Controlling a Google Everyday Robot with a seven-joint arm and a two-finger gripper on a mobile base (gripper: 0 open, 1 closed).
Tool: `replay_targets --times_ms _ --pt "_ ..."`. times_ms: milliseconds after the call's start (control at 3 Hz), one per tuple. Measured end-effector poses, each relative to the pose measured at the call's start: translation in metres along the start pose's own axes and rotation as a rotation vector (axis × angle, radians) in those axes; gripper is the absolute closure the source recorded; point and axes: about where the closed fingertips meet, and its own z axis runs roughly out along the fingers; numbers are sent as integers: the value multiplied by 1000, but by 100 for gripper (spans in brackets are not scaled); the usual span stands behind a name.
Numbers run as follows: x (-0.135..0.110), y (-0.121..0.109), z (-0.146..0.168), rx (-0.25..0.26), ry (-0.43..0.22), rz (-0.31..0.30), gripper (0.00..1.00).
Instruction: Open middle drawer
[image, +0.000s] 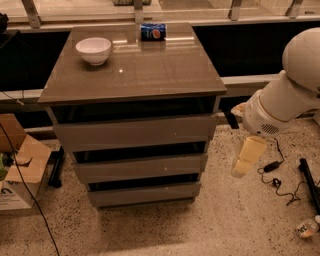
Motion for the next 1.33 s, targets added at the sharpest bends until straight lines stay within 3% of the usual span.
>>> replay_targets --times_ms 333,667,1000,1333 --pt "1 3 27 -18 43 15 0" --pt "6 8 75 -35 47 28 0" --pt "7 2 123 -39 -4 41 0" --pt "10 -8 166 -32 -106 73 0"
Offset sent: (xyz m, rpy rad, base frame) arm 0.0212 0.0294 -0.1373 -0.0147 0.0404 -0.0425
